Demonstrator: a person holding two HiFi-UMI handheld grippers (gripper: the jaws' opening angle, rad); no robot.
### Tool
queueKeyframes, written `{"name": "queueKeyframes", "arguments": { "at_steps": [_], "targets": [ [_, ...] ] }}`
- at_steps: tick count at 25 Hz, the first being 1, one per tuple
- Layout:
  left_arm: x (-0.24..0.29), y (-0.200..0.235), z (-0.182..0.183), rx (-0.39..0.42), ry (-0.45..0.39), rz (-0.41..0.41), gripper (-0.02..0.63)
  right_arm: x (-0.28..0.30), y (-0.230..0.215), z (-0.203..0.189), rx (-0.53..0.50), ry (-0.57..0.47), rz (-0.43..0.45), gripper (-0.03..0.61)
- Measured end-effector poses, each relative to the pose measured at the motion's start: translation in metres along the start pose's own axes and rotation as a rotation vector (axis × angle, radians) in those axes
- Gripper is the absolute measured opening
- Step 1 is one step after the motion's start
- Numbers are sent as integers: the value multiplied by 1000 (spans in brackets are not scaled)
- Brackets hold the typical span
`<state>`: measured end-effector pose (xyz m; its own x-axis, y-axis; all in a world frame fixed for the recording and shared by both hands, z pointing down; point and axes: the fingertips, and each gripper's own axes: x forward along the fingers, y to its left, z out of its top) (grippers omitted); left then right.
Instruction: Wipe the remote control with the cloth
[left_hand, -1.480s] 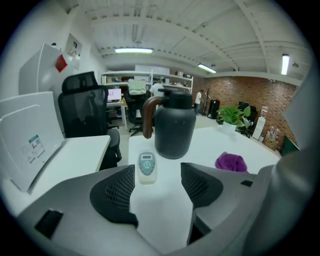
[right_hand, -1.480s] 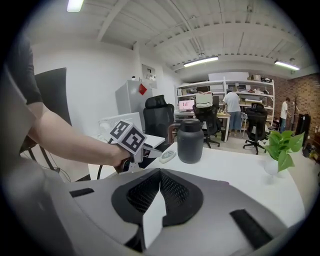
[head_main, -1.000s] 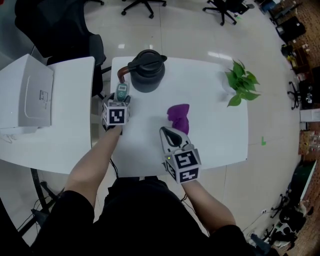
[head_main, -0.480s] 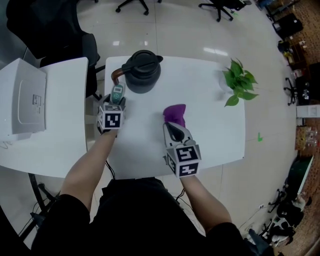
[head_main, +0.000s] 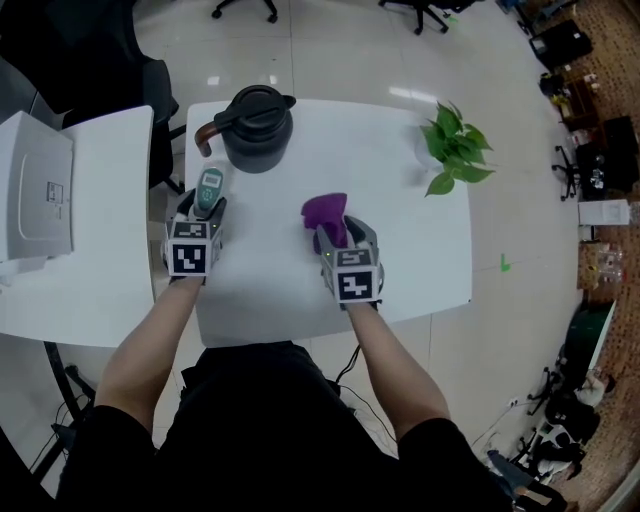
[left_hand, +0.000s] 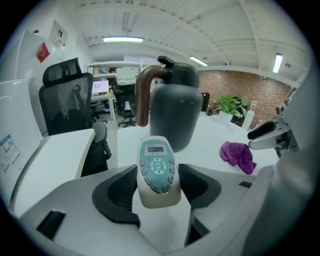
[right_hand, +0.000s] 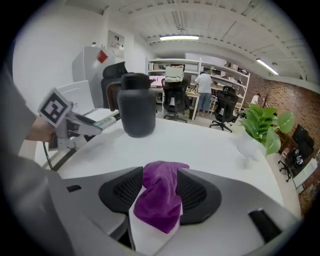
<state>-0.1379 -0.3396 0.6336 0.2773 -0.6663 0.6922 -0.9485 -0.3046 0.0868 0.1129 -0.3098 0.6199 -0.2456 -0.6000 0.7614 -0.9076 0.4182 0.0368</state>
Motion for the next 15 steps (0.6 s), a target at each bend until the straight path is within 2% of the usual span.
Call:
{"name": "queueKeyframes", "arguments": {
  "at_steps": [5,9,11,15],
  "targets": [
    [-24,-32,-11,46,8,-46,247,40,-10,-18,-6,87,1,241],
    [-45,-57,-10,100,-3,-70,247,56,-16,-26,10,118,8,241],
    [-57,-68,-8,130,-16,-77,247,51,-16,-27,19,112,16,161],
    [-89,-92,-6,196,-48,-76,247,18,-7,-27,30,42,72,135]
  ]
}}
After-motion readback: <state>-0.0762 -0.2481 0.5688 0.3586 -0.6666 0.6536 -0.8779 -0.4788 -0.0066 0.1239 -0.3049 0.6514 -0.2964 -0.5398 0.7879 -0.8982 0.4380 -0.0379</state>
